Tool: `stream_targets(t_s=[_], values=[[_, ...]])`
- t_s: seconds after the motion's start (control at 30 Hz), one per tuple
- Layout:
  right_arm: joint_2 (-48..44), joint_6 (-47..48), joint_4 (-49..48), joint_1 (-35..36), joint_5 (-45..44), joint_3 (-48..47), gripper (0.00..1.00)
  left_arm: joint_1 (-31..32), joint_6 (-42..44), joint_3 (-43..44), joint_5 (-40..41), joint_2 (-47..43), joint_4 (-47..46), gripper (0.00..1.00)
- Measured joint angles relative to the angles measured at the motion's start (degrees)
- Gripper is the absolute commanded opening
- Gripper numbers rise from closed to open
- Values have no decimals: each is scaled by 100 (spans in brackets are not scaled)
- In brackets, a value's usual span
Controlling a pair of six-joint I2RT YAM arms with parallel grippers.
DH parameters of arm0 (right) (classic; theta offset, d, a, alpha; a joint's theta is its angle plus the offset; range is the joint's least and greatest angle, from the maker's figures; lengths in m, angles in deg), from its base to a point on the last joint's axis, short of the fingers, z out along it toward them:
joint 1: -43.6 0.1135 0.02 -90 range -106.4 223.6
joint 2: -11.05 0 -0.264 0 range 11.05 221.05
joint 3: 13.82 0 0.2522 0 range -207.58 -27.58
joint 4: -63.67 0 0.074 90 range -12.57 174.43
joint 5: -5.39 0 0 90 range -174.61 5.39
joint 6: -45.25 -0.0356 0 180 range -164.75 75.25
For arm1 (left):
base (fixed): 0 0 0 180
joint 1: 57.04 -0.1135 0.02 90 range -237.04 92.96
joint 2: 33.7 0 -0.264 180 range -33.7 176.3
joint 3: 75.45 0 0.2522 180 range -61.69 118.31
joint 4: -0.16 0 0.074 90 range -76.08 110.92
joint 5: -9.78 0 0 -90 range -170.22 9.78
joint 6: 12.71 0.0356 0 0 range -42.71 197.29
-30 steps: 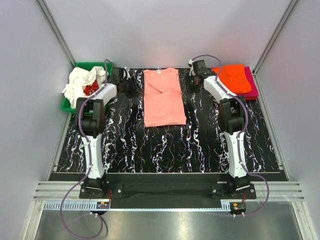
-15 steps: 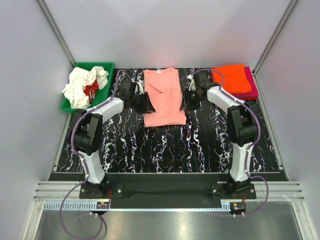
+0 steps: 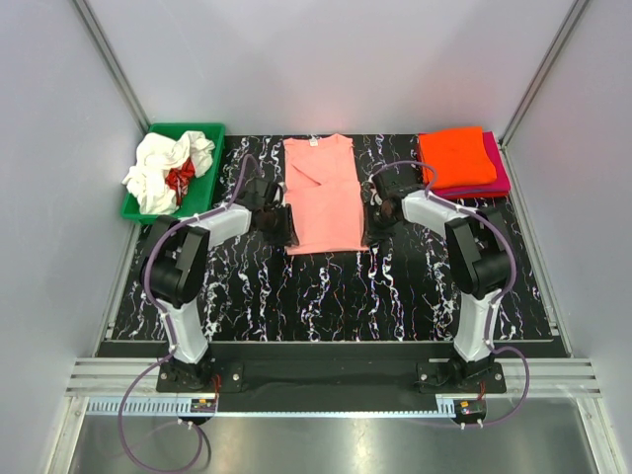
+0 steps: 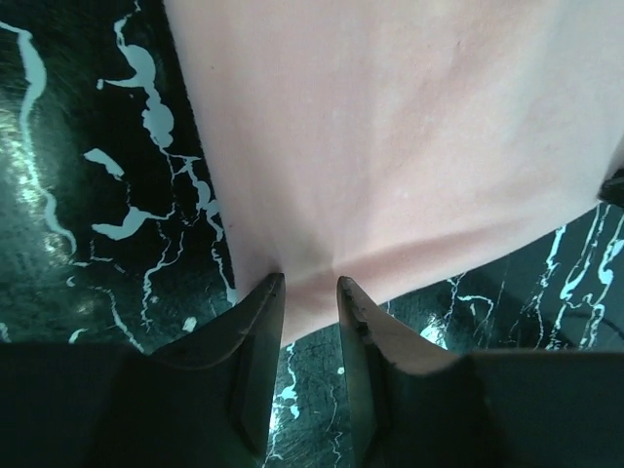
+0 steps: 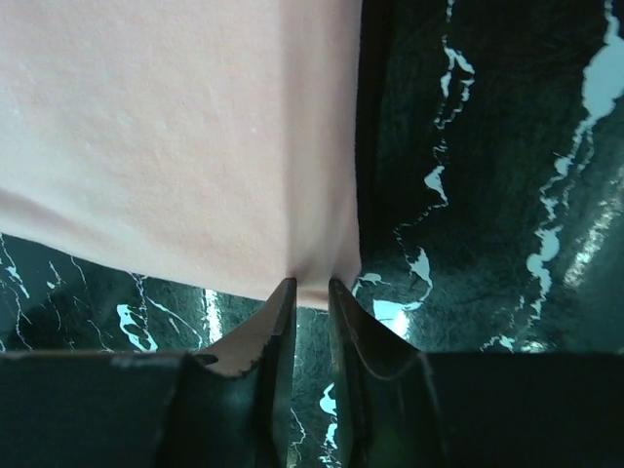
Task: Fold and stack the t-shirts
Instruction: Fold the tshirt
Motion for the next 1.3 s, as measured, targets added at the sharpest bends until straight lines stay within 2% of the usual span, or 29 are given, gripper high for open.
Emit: stream_targets(t_s=[0.13, 0.3, 0.43, 0.8, 0.83, 0.9, 0.93, 0.97, 1.03, 1.07, 1.3], values=[[-254, -17, 26, 0, -59, 138, 39, 26, 140, 79, 247, -243, 326, 41], [-682, -11, 33, -4, -37, 258, 45, 22, 223, 70, 286, -824, 568, 43], [-697, 33, 24, -4, 4, 258, 47, 22, 216, -74, 267, -1034, 496, 43], [-317, 72, 0, -4, 98, 267, 47, 22, 129, -503, 258, -636, 380, 44], [-289, 74, -20, -4, 98, 286, 46, 22, 120, -542, 256, -610, 345, 43], [-256, 81, -55, -4, 96, 337, 43, 22, 103, -568, 240, -531, 299, 33], [-234, 92, -85, -4, 98, 369, 36, 22, 92, -568, 219, -485, 264, 27], [-227, 98, -114, -7, 114, 387, 30, 22, 85, -566, 197, -461, 203, 14], [-227, 140, -216, -9, 103, 437, 15, 22, 59, -566, 181, -409, 144, 1], [-227, 155, -264, -11, 101, 481, 0, 22, 42, -566, 151, -389, 129, 0], [-518, 87, -612, -15, 74, 964, 0, 28, 28, -872, 144, -625, -22, 0]])
